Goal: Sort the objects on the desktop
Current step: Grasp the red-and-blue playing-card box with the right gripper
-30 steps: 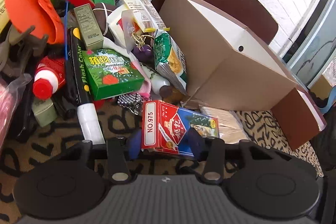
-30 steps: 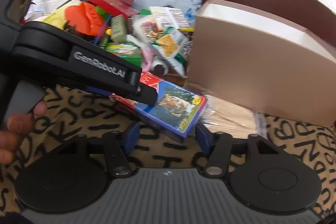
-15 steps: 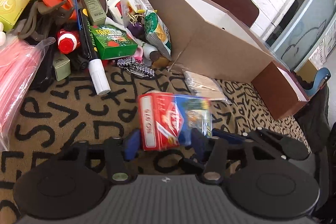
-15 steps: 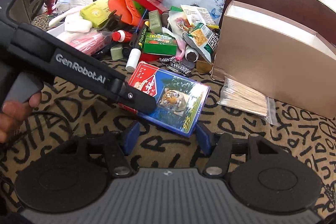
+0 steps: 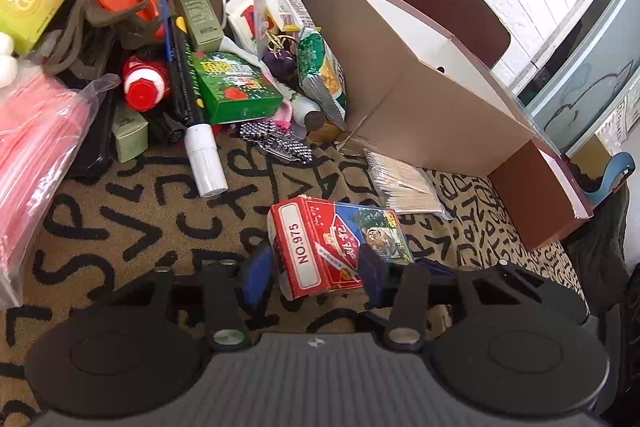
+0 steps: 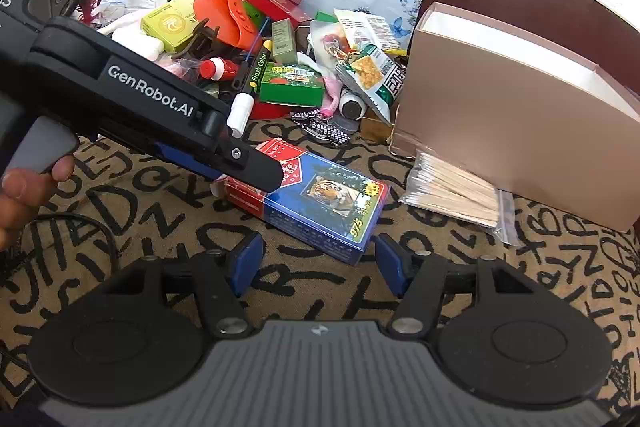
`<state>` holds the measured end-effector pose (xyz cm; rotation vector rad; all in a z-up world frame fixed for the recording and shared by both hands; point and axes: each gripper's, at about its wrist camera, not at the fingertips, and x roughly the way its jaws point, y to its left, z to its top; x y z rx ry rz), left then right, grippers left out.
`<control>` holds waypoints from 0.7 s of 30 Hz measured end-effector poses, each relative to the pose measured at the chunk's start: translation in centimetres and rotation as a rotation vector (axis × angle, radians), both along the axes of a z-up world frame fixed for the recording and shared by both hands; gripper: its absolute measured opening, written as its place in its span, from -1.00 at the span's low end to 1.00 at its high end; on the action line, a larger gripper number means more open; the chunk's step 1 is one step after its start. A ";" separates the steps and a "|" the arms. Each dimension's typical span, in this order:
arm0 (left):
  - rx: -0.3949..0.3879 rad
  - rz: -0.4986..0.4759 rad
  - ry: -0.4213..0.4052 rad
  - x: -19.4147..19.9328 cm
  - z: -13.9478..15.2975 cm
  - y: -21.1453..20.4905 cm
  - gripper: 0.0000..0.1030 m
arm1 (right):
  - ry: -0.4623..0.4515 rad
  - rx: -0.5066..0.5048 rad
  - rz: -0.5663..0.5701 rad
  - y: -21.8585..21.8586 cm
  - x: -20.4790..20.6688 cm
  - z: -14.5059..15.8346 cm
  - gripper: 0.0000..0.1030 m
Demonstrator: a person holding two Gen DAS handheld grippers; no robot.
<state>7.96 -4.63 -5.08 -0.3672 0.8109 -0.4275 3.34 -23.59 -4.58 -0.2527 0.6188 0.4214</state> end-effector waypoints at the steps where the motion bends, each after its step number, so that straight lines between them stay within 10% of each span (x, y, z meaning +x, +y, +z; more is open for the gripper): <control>1: 0.001 0.000 0.000 0.1 0.0 -0.1 -0.18 | 0.002 -0.001 0.001 0.0 0.1 0.0 0.18; 21: 0.051 -0.006 -0.032 0.5 -0.4 -0.7 -0.27 | 0.027 0.032 -0.009 -0.1 1.7 -0.4 0.13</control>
